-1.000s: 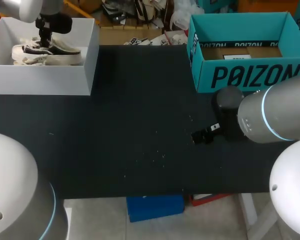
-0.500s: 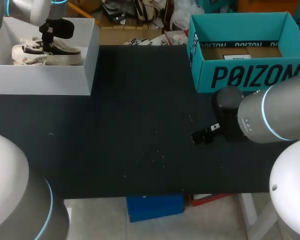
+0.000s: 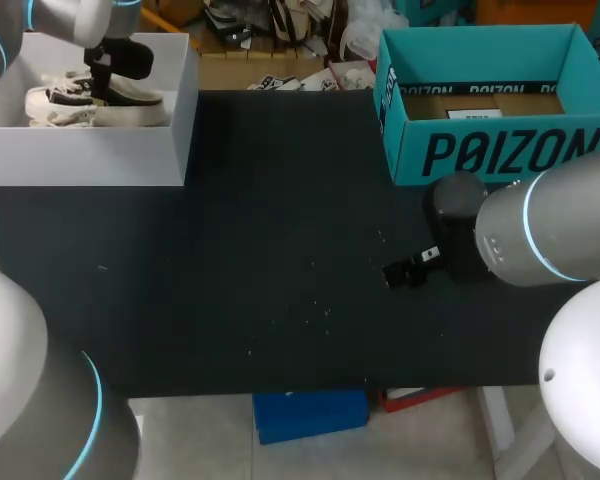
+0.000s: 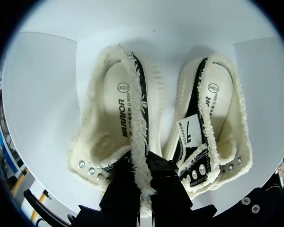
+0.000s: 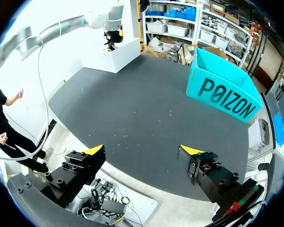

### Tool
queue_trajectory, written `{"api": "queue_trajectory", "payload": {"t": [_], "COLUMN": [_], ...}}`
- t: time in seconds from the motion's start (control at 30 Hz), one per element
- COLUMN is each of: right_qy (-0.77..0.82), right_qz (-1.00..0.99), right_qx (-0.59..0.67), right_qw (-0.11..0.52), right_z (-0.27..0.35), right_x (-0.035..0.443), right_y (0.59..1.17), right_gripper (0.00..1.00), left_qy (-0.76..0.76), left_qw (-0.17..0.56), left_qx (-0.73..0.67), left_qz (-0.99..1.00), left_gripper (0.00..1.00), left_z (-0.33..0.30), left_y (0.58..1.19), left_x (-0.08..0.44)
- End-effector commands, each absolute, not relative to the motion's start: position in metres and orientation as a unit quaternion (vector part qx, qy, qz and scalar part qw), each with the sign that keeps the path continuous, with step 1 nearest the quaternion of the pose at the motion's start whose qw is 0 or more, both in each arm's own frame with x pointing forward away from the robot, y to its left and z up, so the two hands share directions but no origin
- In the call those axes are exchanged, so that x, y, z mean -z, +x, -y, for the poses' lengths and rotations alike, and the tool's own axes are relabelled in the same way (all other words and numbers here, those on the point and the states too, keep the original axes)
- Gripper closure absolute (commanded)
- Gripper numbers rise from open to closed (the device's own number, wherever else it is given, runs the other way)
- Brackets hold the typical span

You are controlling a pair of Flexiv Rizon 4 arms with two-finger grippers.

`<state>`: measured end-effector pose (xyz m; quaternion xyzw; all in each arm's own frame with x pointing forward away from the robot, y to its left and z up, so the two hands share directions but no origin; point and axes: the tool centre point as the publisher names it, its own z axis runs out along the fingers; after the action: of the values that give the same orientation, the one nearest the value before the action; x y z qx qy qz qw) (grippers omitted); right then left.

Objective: Take the shoe out of the shoebox, open the shoe tongue, remove and reinsert the insole, then place the shoe into the shoebox

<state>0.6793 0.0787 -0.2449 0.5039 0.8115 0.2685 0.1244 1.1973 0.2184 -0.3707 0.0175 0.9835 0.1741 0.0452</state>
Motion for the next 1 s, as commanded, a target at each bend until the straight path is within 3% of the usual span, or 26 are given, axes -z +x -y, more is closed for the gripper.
{"api": "queue_trajectory", "payload": {"t": [0.03,0.43,1.0], "right_qy": [0.504,0.504,0.504], "right_qz": [-0.811,-0.811,-0.811], "right_qx": [-0.268,-0.268,-0.268], "right_qw": [0.126,0.126,0.126], "right_z": [-0.08,-0.08,-0.08], "right_x": [0.245,0.245,0.245], "right_y": [0.679,0.679,0.679], "right_gripper": [0.0,0.0,0.0], "left_qy": [0.027,0.05,0.018], "left_qw": [0.05,0.098,0.174], "left_qx": [-0.171,-0.172,-0.18], "left_qz": [-0.984,-0.979,-0.968], "left_gripper": [1.0,1.0,1.0], "left_z": [-0.215,-0.204,-0.213], "left_y": [1.194,1.181,1.199], "left_x": [0.359,0.319,0.322]}}
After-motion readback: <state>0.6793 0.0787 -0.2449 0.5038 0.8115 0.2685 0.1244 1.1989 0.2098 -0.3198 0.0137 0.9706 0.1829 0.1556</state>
